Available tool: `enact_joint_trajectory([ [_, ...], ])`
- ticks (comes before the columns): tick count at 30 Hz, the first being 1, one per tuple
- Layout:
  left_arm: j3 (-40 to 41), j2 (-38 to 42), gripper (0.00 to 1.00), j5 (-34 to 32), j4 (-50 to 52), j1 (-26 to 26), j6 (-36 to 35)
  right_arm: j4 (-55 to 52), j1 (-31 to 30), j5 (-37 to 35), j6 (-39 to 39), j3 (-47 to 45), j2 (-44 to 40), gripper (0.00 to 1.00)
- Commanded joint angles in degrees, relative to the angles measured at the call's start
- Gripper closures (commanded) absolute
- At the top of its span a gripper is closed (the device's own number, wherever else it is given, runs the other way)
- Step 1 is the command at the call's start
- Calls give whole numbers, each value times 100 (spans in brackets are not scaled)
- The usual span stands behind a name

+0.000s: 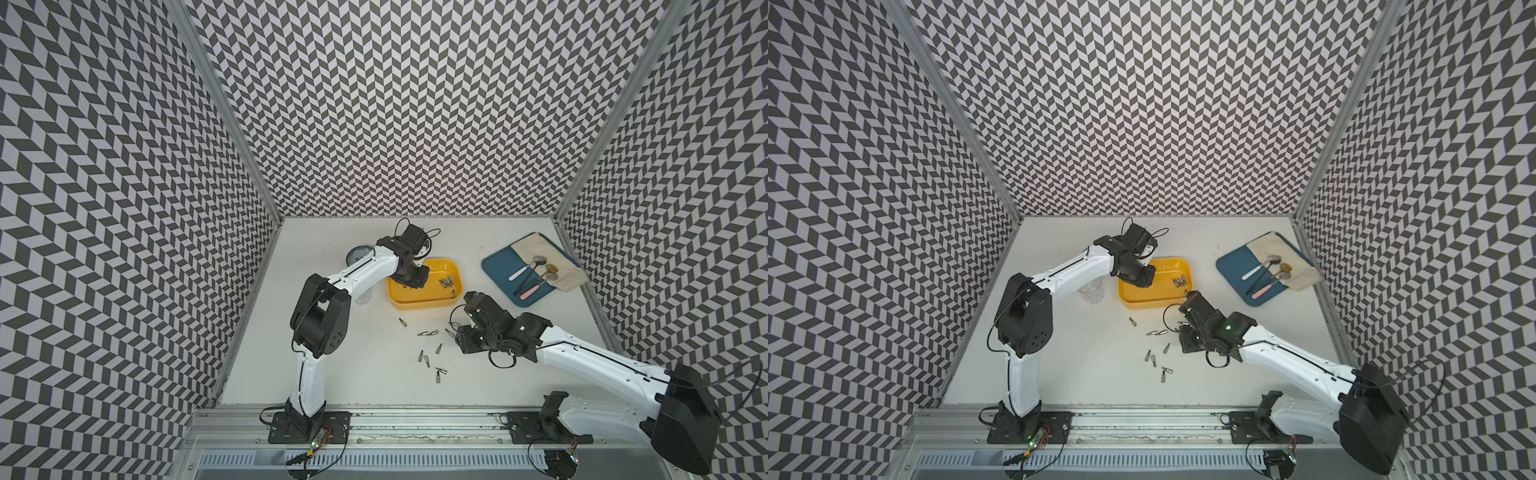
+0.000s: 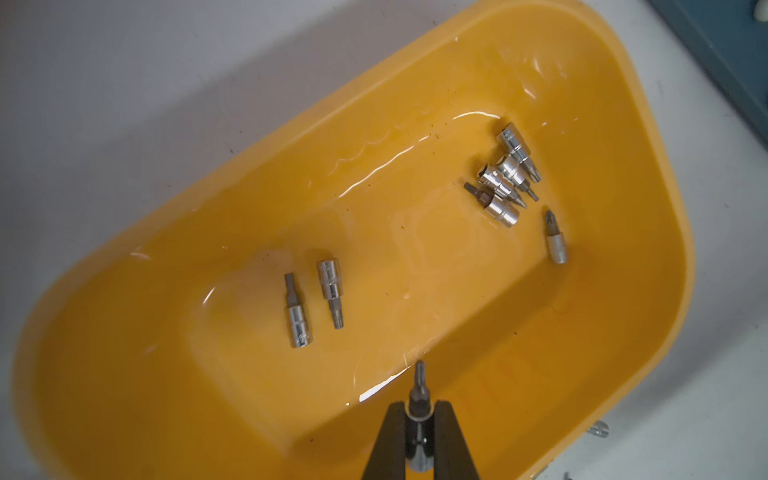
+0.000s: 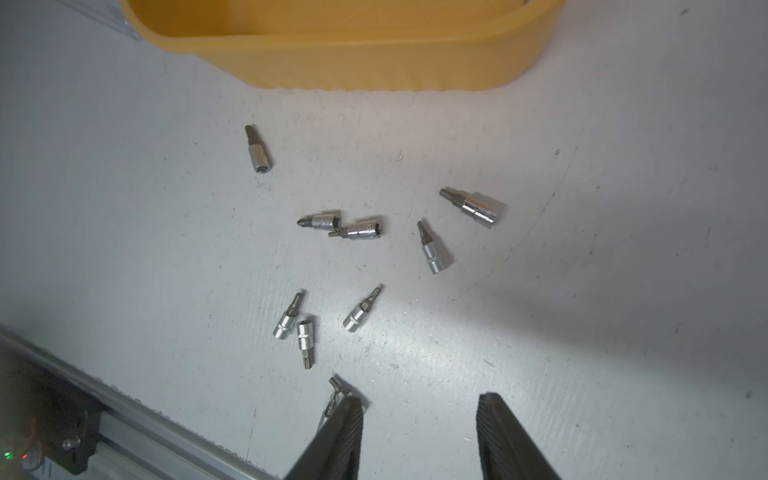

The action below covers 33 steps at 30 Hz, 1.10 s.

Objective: Put the bit on the desktop into the storage box
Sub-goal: Place the screwdriver bit in the storage box.

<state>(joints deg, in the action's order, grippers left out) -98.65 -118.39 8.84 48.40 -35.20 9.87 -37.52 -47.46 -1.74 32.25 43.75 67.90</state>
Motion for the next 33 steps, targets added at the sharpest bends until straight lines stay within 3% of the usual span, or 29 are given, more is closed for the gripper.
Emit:
enact_joint_trajectory([
  [1,-426,-164,100,162,26,47,-152,344,-185,62,-104,-88,84,51],
  [10,-776,-766,100,189,-52,48,-231,483,-697,-53,-196,-103,653,53],
  [28,-831,-1228,100,302,-160,37,-205,356,-1493,-143,-439,25,1357,58],
  [33,-831,-1266,94,300,-190,35,-212,349,-1540,-175,-472,38,1484,59],
])
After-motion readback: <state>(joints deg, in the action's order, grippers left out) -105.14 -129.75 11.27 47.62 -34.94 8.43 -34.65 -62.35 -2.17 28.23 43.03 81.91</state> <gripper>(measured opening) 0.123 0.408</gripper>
